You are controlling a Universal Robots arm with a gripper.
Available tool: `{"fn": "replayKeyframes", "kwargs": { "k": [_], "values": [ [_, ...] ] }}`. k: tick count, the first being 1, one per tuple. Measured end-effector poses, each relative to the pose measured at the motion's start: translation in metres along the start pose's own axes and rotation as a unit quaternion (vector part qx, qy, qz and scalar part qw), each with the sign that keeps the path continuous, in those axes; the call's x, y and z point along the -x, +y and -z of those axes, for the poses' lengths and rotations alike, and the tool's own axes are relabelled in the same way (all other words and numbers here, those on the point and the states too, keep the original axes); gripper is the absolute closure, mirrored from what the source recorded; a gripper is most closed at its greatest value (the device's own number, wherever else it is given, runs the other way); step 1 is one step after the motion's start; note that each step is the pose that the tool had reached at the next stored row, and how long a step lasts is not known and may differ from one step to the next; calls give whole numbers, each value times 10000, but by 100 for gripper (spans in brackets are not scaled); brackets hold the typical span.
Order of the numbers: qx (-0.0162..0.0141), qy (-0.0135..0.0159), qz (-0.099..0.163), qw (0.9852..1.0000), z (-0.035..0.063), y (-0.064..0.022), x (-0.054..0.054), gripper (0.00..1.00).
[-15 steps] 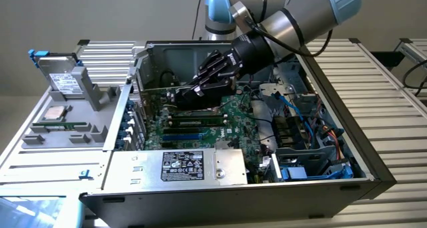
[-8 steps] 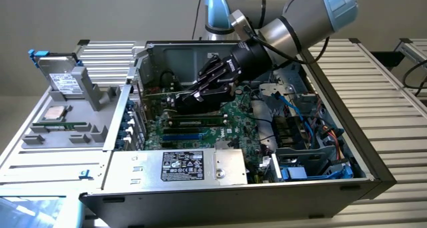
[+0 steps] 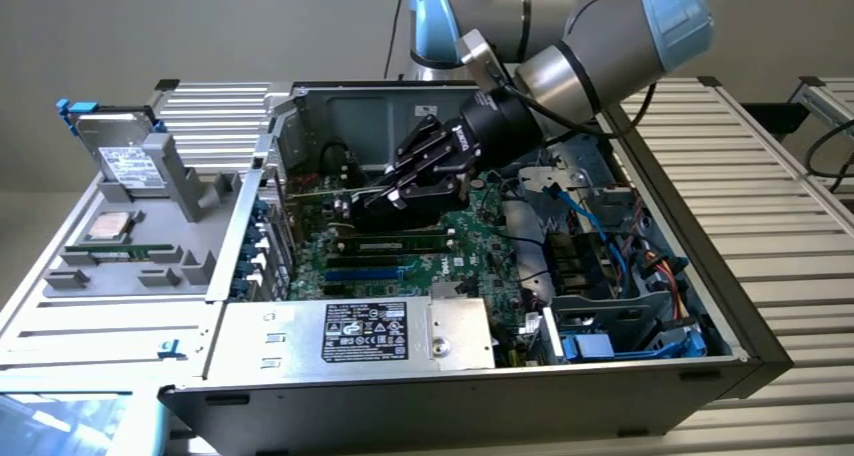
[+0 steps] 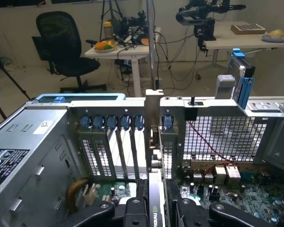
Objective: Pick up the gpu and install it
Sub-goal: 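Insert the gpu into the slot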
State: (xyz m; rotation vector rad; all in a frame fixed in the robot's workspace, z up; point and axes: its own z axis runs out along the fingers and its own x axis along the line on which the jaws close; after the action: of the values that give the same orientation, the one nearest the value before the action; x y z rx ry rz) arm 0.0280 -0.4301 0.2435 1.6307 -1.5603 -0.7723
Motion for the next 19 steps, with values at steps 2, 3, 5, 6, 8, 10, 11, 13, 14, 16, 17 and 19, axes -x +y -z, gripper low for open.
{"fn": "replayKeyframes", "kwargs": {
  "k": [2, 3, 5, 6, 8, 10, 11, 13, 14, 16, 17, 19],
  "values": [
    [-6, -11, 17, 10000, -17, -23, 0, 72],
    [-8, -15, 23, 10000, -28, -36, 1, 72],
    [-13, -24, 37, 10000, -52, -62, 3, 72],
    [-15, -30, 47, 10000, -65, -73, 4, 72],
    [-20, -42, 69, 10000, -89, -91, 6, 72],
    [-30, -60, 99, 9999, -108, -102, 4, 72],
    [-38, -71, 117, 9999, -114, -108, 0, 72],
    [-54, -98, 159, 9998, -129, -118, -9, 72],
    [-61, -118, 190, 9997, -137, -120, -17, 72],
    [-70, -158, 248, 9995, -150, -122, -38, 72],
    [-71, -162, 254, 9995, -153, -122, -44, 72],
    [-71, -164, 258, 9995, -158, -124, -66, 72]
  ]
}}
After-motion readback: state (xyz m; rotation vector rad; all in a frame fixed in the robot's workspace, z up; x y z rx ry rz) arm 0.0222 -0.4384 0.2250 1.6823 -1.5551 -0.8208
